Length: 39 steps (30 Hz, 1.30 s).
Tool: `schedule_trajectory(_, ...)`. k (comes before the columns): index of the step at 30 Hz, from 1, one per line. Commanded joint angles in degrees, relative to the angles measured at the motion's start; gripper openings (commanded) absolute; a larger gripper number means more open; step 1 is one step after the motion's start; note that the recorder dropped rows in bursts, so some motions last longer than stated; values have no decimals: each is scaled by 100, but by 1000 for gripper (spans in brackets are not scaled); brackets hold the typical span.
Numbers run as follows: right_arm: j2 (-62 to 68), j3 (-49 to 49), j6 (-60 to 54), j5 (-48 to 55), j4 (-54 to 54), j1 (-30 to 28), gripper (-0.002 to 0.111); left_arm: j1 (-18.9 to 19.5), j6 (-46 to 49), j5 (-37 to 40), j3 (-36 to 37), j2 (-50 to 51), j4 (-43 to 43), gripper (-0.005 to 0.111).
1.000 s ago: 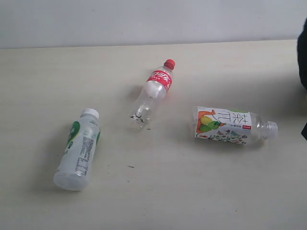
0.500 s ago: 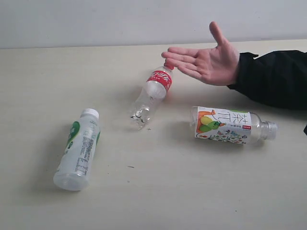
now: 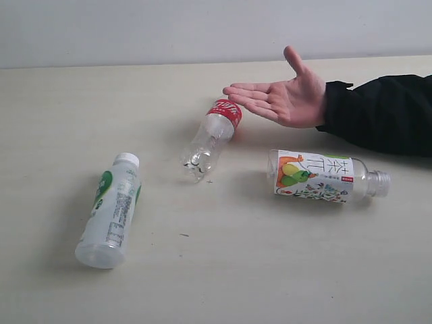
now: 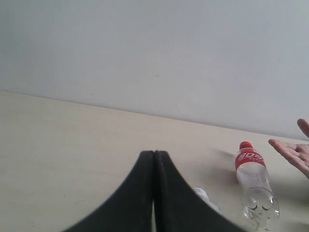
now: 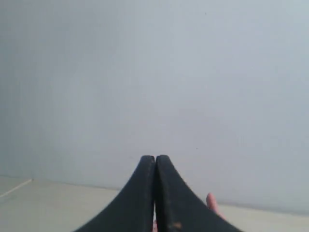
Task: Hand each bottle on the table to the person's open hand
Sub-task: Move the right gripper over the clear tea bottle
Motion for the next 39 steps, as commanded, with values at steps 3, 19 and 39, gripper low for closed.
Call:
schedule_trajectory(3,2447,-1883,1002,533,-3163,-11,0,-22,4,-26,0,-32,19,0)
schedule_trajectory(19,5231,-3247,3042,282,-10921,-23,0,-22,4,-26,0,-32,19,0)
schedule_trajectory(39,6739,-4724,2831,5169,-9295,-10,0,-22,4,-26,0,-32,19,0)
